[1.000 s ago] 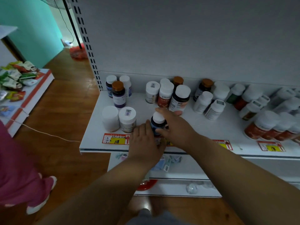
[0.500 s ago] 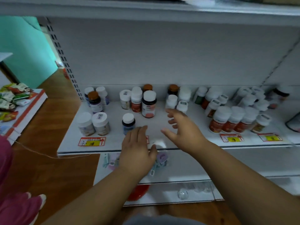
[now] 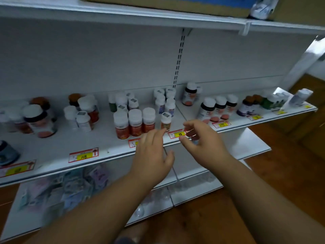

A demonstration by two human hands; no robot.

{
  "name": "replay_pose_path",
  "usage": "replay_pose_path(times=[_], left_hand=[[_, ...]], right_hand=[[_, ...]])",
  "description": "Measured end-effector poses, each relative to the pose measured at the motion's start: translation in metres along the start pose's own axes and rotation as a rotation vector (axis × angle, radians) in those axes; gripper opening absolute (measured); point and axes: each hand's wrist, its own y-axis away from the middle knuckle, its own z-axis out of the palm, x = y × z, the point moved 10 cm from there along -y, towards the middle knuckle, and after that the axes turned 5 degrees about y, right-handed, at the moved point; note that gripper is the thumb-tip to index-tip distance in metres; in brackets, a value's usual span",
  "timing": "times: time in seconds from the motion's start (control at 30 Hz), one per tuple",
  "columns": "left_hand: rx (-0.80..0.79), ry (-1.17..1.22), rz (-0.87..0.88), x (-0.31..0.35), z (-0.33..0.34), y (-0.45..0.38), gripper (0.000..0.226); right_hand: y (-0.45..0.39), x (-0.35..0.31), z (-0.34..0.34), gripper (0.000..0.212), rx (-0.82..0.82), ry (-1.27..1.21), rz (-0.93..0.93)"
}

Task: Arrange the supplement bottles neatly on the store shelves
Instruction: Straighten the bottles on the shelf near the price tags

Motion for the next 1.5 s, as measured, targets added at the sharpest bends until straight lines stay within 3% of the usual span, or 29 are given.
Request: replay_pose_path(times=[0.5,0.63,0.77,0.93,1.07,1.23,1.37,1.5], left_hand=[[-0.089,0.053,0.017,0.049,0.119,-0.172,0.060],[-0.050,0.056,-0.004,0.049,0.135,-0.197,0.058],[-0.043,0.024,-0.103,0.039,0.163,-0.229,0.054],[0.098,-0.045,-0.252,0.027,0.177,-0.252,0.055],[0.199,-0.113,-0.326,0.030,0.175,-0.260,0.054],[0.199,-0.176,-0.404,0.033,0.175,-0.257,0.052],[0.175,-0.150,-0.412,0.037,0.178,-0.263,0.056],[0.216,-0.091,-0.358,0.050,0.178,-0.273,0.069]], right_hand=[[-0.118,0.134,-0.080,0.026,0.096,0.040,0.068],[-0.174,0.155,-0.078,0.024,0.073,0.020,-0.028],[-0.244,0.197,-0.050,0.025,-0.119,0.051,-0.098],[-0.316,0.264,0.018,0.051,-0.529,0.280,-0.110],[-0.350,0.276,0.060,0.046,-0.614,0.350,-0.222],[-0.361,0.280,0.070,0.048,-0.553,0.268,-0.225],[-0.359,0.286,0.017,0.048,-0.387,0.003,-0.111],[-0.336,0.274,-0.019,0.039,-0.480,-0.343,0.004]])
